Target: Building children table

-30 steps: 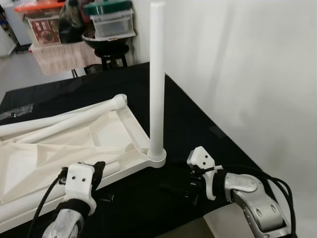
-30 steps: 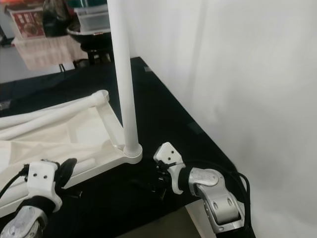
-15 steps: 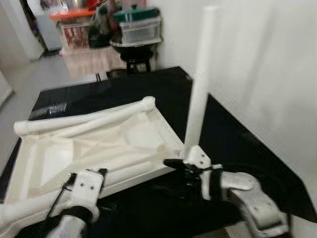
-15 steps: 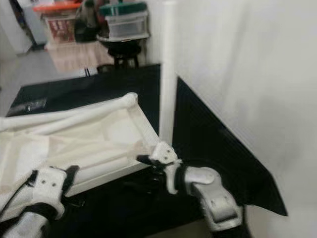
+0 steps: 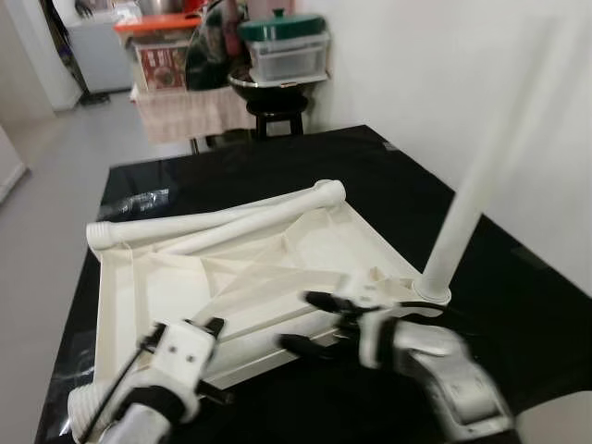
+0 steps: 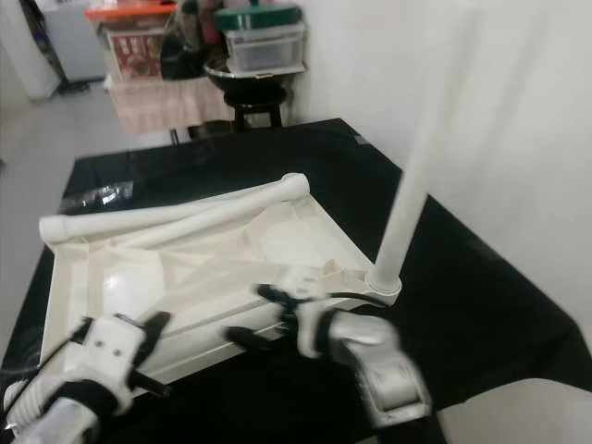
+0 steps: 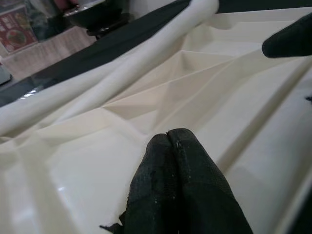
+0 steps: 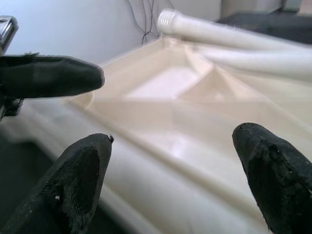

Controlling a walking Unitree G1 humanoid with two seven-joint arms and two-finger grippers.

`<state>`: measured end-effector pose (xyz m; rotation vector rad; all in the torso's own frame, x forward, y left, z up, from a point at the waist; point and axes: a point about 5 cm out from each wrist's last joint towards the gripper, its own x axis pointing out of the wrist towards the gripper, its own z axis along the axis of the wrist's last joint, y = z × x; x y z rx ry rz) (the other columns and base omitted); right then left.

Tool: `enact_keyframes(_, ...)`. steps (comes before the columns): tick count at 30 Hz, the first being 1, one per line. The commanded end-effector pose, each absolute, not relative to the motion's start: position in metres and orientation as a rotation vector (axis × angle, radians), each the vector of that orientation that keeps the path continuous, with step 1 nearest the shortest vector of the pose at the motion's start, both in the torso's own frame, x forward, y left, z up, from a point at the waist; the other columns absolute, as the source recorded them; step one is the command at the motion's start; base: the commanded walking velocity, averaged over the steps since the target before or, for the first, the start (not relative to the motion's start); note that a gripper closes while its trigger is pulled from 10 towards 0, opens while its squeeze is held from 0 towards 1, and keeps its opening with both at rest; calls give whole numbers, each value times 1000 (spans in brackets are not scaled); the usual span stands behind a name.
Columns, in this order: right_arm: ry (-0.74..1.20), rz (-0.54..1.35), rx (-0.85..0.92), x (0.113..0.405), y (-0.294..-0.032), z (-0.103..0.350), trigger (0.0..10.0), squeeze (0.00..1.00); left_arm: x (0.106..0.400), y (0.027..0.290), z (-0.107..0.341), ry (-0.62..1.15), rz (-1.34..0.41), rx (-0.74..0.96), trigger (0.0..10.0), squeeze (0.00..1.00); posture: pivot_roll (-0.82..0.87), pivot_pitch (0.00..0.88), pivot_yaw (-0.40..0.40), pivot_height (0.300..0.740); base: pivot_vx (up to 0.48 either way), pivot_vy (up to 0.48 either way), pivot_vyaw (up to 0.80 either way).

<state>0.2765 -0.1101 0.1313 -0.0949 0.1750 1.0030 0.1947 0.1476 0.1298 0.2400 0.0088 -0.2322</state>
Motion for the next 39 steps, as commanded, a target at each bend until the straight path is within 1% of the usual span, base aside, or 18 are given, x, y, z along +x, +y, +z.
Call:
enact_keyframes(1, 158, 906, -82, 284, -116, 130, 10000, 0, 196, 146, 132, 6, -228, 246, 10000, 0, -24, 7, 35, 740, 0, 476, 0)
enact_keyframes(4, 152, 886, -77, 287, -117, 130, 10000, 0, 197, 146, 134, -2, -224, 242, 10000, 0, -24, 7, 35, 740, 0, 476, 0)
enact_keyframes(6, 143, 857, -61, 290, -118, 130, 10000, 0, 197, 146, 138, -18, -226, 233, 10000, 0, -24, 7, 35, 740, 0, 0, 0)
enact_keyframes(8, 124, 813, -17, 296, -120, 133, 10000, 0, 200, 143, 159, -84, -263, 157, 10000, 0, -21, 17, 34, 740, 0, 0, 0)
enact_keyframes(10, 120, 817, -12, 297, -120, 133, 10000, 0, 201, 142, 168, -109, -279, 129, 10000, 0, -20, 20, 34, 740, 0, 0, 0)
enact_keyframes(14, 119, 819, 1, 297, -119, 132, 10000, 0, 201, 140, 180, -141, -311, 92, 10000, 0, -19, 22, 35, 740, 0, 0, 0)
enact_keyframes(18, 115, 813, 3, 298, -118, 131, 10000, 0, 201, 139, 181, -143, -315, 88, 10000, 0, -19, 22, 36, 740, 0, 0, 0)
enact_keyframes(21, 113, 800, 16, 300, -118, 131, 10000, 0, 204, 141, 172, -88, -267, 80, 10000, 0, -26, 25, 38, 740, 0, 0, 0)
enact_keyframes(34, 85, 770, 9, 307, -119, 134, 10000, 0, 211, 150, 165, -8, -186, 58, 10000, 0, -42, 25, 34, 740, 0, 0, 0)
enact_keyframes(39, 57, 738, 20, 311, -117, 138, 10000, 0, 214, 147, 161, 15, -191, 82, 10000, 0, -43, 22, 37, 740, -471, 0, 0)
